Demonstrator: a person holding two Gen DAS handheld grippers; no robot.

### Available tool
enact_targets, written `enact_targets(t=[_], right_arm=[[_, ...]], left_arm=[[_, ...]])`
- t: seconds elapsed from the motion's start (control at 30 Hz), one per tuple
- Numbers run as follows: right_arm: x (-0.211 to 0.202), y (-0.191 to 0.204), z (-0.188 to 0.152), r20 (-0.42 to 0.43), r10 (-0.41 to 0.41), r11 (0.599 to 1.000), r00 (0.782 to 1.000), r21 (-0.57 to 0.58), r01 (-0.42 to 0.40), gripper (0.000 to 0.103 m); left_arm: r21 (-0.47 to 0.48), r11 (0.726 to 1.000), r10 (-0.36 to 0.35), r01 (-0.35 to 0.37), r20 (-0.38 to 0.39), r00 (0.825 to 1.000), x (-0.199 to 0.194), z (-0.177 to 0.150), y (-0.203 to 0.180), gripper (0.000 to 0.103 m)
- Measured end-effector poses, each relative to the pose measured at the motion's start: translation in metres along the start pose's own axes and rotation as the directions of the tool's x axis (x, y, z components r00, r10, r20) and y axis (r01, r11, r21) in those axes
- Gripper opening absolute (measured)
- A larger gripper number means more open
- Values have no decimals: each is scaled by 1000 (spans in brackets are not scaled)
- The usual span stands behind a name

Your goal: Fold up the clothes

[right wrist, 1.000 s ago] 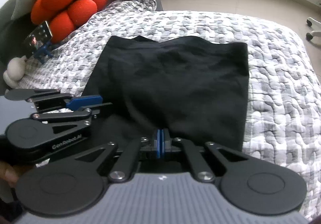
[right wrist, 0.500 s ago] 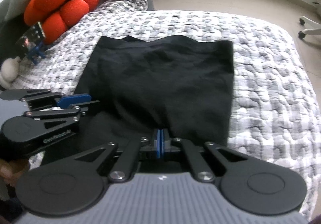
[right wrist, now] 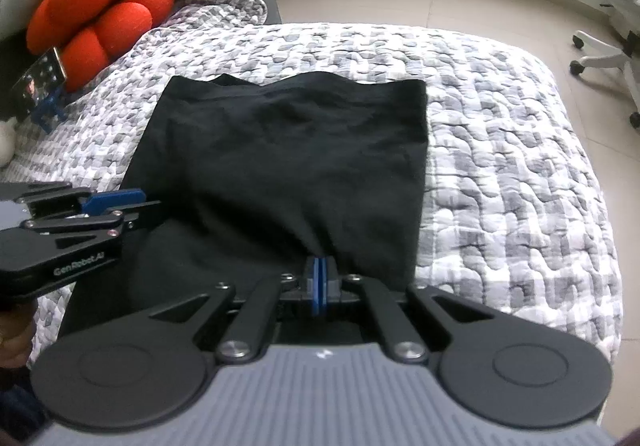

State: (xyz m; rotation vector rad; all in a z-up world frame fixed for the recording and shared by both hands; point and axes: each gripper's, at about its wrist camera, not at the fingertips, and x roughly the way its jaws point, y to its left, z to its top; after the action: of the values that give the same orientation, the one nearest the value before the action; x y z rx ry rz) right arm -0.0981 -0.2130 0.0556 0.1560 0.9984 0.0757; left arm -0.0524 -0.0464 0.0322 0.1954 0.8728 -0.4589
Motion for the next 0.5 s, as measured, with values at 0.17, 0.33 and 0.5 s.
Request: enact_targets(t=[0.17, 0.33, 0.5], right_arm=[[-2, -4, -1, -1, -8, 1000, 1000, 11, 8, 1], [-16, -5, -3, 29, -10, 999, 1000, 40, 9, 12], [-33, -7, -6, 72, -4, 998, 997, 69, -1, 15]], left_arm=[[-26, 999, -25, 25, 7, 1000, -5, -6, 9, 23], [-39, 999, -34, 35, 9, 999, -9, -12, 19, 23], [-25, 999, -35, 36, 16, 999, -12, -16, 22, 23]])
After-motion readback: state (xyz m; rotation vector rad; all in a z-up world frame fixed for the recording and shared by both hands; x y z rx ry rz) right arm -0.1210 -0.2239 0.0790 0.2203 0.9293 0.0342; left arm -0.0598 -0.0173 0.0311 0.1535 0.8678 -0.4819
